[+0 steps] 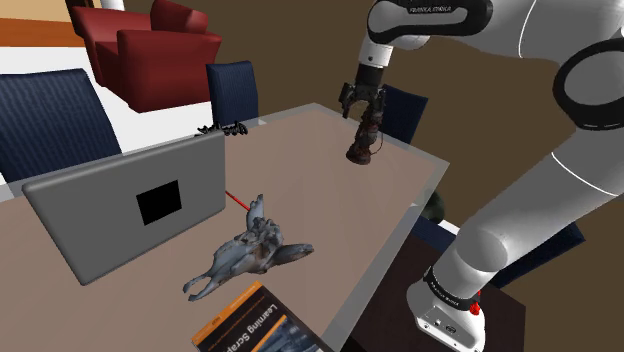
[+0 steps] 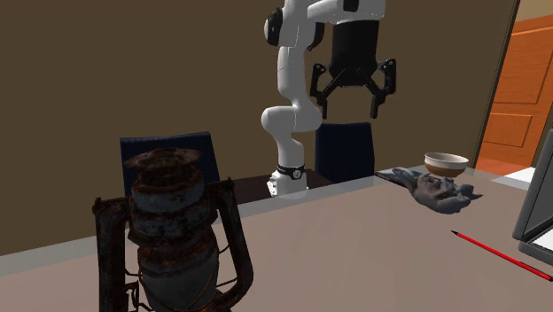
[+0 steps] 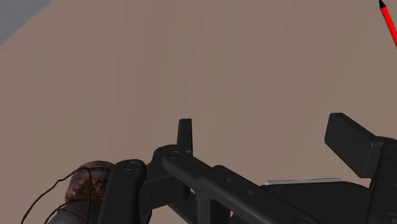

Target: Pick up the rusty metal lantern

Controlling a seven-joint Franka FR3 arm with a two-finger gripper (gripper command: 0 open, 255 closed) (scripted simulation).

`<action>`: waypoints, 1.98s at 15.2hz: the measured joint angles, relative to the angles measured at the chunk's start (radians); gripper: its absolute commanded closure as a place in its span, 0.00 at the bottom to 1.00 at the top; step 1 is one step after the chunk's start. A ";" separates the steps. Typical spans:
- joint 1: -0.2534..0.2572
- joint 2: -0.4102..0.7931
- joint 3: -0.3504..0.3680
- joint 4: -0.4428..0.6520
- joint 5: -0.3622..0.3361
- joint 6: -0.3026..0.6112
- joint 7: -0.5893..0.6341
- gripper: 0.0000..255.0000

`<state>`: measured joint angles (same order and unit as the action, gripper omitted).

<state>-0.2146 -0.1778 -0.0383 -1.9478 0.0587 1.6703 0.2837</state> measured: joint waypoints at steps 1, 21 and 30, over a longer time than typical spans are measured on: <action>-0.009 0.035 -0.007 0.032 -0.001 0.003 0.017 0.00; -0.198 0.560 -0.176 0.566 0.043 -0.021 0.289 0.00; -0.200 0.572 -0.179 0.491 0.047 0.065 0.288 1.00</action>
<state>-0.4146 0.3942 -0.2168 -1.4563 0.1058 1.7355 0.5713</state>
